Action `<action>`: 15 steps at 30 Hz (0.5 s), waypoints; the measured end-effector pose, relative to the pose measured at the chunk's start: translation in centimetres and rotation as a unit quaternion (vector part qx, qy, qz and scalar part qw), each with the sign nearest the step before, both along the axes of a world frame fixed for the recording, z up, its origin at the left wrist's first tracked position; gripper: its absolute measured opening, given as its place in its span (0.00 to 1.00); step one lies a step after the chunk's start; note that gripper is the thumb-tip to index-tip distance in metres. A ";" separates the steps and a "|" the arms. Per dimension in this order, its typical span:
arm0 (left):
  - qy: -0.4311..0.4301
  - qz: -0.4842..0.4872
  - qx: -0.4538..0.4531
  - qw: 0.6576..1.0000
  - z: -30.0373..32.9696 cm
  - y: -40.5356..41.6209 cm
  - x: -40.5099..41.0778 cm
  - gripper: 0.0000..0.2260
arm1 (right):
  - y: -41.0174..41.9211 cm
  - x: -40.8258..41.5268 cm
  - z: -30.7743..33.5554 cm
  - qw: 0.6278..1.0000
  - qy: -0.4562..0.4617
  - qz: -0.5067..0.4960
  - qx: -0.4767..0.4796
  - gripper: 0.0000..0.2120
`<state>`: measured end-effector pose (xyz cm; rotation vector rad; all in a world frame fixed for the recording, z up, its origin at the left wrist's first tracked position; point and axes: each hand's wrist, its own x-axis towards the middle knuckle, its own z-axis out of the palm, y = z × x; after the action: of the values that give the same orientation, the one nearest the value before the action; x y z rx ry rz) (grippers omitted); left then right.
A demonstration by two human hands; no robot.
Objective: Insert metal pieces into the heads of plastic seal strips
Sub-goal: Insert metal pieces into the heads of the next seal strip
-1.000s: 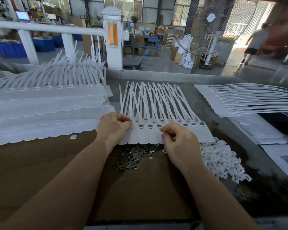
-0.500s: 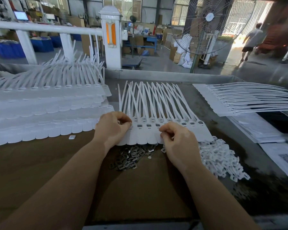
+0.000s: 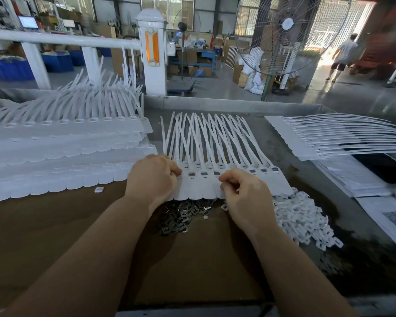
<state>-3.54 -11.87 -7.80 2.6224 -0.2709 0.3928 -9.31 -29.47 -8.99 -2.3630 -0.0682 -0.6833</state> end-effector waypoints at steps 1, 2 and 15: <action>-0.001 0.001 0.013 1.000 0.1 0.0 -0.1 0.15 | 0.0 0.0 0.0 1.000 0.000 -0.001 -0.001 0.06; 0.000 0.004 0.020 1.000 0.1 0.0 -0.1 0.15 | 0.0 0.0 0.0 1.000 0.000 -0.001 -0.002 0.06; -0.026 0.015 0.226 0.974 0.9 -1.1 -1.0 0.15 | 0.0 -0.1 0.1 1.000 -0.010 -0.013 -0.010 0.06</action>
<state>-4.51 -12.94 -6.89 3.0675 -0.3747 0.4548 -9.42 -29.45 -8.90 -2.3807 -0.0526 -0.7219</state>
